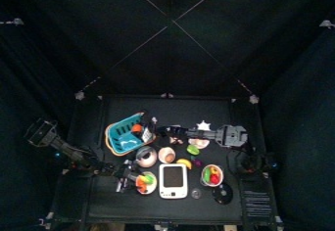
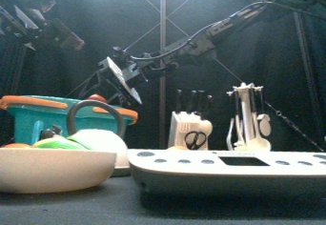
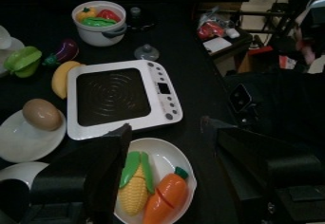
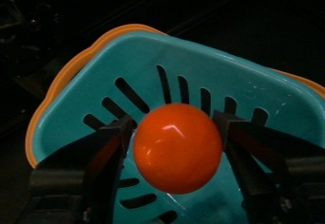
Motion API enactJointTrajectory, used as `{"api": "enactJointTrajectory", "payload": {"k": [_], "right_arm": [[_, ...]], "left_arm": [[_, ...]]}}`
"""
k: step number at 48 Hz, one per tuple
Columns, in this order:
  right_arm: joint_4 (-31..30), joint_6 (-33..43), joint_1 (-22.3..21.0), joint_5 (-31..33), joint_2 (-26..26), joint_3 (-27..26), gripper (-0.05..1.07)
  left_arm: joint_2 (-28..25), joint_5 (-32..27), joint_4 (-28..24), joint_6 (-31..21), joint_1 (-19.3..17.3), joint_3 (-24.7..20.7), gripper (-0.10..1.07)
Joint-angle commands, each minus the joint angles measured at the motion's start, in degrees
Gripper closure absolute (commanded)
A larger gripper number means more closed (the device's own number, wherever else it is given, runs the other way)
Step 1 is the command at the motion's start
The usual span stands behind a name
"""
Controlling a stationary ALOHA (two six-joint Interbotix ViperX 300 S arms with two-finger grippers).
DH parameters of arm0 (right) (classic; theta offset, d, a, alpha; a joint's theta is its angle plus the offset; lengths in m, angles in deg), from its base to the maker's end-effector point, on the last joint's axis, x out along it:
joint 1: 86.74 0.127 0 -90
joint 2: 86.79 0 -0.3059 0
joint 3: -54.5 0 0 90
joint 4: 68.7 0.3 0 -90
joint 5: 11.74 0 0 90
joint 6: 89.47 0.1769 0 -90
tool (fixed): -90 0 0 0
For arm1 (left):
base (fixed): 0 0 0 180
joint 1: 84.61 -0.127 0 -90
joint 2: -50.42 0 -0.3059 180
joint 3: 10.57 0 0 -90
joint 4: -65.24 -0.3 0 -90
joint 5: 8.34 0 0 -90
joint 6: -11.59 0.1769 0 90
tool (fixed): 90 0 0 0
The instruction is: Place orange into basket
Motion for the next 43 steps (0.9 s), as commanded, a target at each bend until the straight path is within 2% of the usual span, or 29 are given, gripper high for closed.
{"api": "enactJointTrajectory", "payload": {"k": [1,19,32,43], "right_arm": [[0.2,-0.2,-0.4,-0.3,-1.5,-1.8,-0.02],[-0.7,-1.4,0.2,-0.4,-4.7,-0.2,-0.02],[-2.7,-1.5,2.1,0.8,-9.6,3.7,-0.02],[-3.6,-1.5,3.3,2.0,-13.7,9.1,-0.02]], "left_arm": [[0.2,0.3,0.0,-0.1,0.1,-0.7,0.03],[0.2,0.3,0.0,-0.1,0.1,-0.7,0.03],[0.0,0.3,0.0,-0.1,0.1,-0.9,0.03],[0.0,0.3,0.4,-0.1,0.1,-0.8,0.03]]}}
